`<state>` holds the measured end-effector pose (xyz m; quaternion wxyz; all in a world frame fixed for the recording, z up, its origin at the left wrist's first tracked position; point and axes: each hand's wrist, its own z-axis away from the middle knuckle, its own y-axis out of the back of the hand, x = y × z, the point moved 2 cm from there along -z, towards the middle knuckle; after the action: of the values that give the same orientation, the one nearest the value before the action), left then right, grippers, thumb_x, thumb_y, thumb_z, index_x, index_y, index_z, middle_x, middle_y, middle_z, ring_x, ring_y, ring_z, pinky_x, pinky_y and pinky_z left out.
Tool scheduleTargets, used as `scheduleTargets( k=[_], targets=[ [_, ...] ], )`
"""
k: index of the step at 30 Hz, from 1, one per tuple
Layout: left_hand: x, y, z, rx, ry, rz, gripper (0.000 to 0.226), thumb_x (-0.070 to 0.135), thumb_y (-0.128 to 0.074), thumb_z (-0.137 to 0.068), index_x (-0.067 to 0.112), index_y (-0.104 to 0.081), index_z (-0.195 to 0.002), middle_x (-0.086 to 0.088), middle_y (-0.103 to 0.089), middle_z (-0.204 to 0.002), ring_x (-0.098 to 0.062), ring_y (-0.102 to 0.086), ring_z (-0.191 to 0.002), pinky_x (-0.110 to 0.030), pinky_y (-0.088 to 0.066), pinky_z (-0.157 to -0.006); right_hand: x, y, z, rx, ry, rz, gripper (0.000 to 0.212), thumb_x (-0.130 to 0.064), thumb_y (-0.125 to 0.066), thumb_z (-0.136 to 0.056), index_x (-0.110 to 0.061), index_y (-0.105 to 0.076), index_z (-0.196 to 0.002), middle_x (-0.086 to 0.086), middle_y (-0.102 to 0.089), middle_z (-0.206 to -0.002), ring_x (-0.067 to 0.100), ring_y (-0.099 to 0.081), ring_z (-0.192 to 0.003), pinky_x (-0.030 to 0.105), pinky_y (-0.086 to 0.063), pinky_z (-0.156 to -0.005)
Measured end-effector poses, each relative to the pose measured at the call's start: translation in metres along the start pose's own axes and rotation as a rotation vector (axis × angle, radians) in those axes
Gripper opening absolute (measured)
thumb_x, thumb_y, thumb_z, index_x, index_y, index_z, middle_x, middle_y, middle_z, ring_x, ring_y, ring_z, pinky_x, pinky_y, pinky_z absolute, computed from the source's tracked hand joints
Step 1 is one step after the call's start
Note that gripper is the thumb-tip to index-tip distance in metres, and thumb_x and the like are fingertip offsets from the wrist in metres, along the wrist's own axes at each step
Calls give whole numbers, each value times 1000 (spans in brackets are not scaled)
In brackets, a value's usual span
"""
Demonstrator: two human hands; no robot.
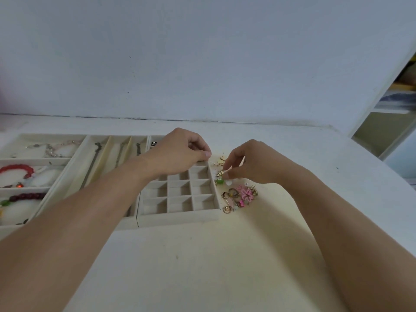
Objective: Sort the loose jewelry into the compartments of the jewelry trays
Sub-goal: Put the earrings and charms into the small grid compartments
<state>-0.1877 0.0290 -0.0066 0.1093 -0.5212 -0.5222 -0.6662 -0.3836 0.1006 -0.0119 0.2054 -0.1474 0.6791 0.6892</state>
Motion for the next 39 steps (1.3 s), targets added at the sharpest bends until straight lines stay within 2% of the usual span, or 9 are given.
scheduleTargets(
  k=[4, 9, 12, 16, 19, 23, 28, 32, 39],
  targets=[
    [-1, 0, 0, -14, 9, -8, 3, 21, -77, -87, 24, -77, -87, 6, -77, -88, -8, -71, -90, -18, -52, -81, -2, -7, 1, -34, -31, 111, 17, -42, -84, -77, -34, -78, -91, -14, -69, -88, 2, -61, -76, 21, -41, -59],
    [0, -1, 1, -18, 9, -9, 2, 24, -78, -86, 25, -77, -86, 3, -76, -90, -12, -71, -90, -26, -54, -86, -6, -4, 2, -29, -10, 109, 7, -38, -80, -82, -36, -76, -87, -13, -69, -88, 1, -61, -70, 18, -41, -57],
    [2, -1, 3, -23, -3, 12, 4, 24, -81, -84, 25, -77, -86, 0, -76, -90, -13, -71, -86, -29, -55, -86, -6, 6, 3, 37, 10, -56, 7, -40, -80, -82, -37, -75, -78, -12, -71, -82, -2, -58, -58, 13, -40, -53],
    [7, -2, 5, -53, -49, 59, 13, 23, -85, -79, 23, -77, -89, -2, -77, -88, -7, -67, -75, -34, -56, -87, -12, 14, 8, 71, 27, -431, 17, -44, -84, -78, -28, -77, -80, -12, -70, -76, 4, -53, -62, 15, -38, -52],
    [11, -3, 6, -42, -75, 71, 16, 26, -87, -76, 23, -77, -88, -2, -77, -86, -21, -72, -84, -43, -54, -92, -17, 12, 9, 63, 35, -545, 21, -44, -85, -77, -24, -78, -81, -9, -67, -74, 6, -51, -65, 15, -38, -53],
    [11, -2, 5, 21, -63, 50, 11, 28, -86, -77, 25, -77, -84, 3, -77, -81, -18, -72, -87, -32, -54, -84, -17, 10, 8, 99, -2, -586, 22, -44, -85, -76, -23, -81, -83, -8, -70, -76, 4, -50, -64, 14, -39, -53],
    [9, -1, 4, 61, -53, 75, 8, 26, -83, -80, 25, -77, -85, 8, -76, -74, -2, -70, -75, -19, -46, -73, -19, 7, 9, 41, 36, -554, 14, -41, -76, -87, -29, -82, -92, -7, -78, -91, 5, -55, -67, 24, -40, -60],
    [5, 3, 2, 129, -20, 108, 12, 27, -86, -77, 24, -77, -83, 5, -76, -75, -1, -69, -72, -18, -45, -69, -11, 9, 3, 175, 36, -321, 4, -32, -81, -84, -35, -80, -87, -16, -75, -83, -5, -58, -58, 8, -37, -51],
    [-1, 4, -2, 155, -1, 139, 13, 21, -88, -74, 22, -77, -81, 2, -77, -82, -9, -72, -80, -14, -49, -69, -6, -8, 0, -28, 52, -7, 17, -33, -89, -73, -38, -79, -85, -18, -71, -83, -13, -57, -61, 3, -37, -50]
  ],
)
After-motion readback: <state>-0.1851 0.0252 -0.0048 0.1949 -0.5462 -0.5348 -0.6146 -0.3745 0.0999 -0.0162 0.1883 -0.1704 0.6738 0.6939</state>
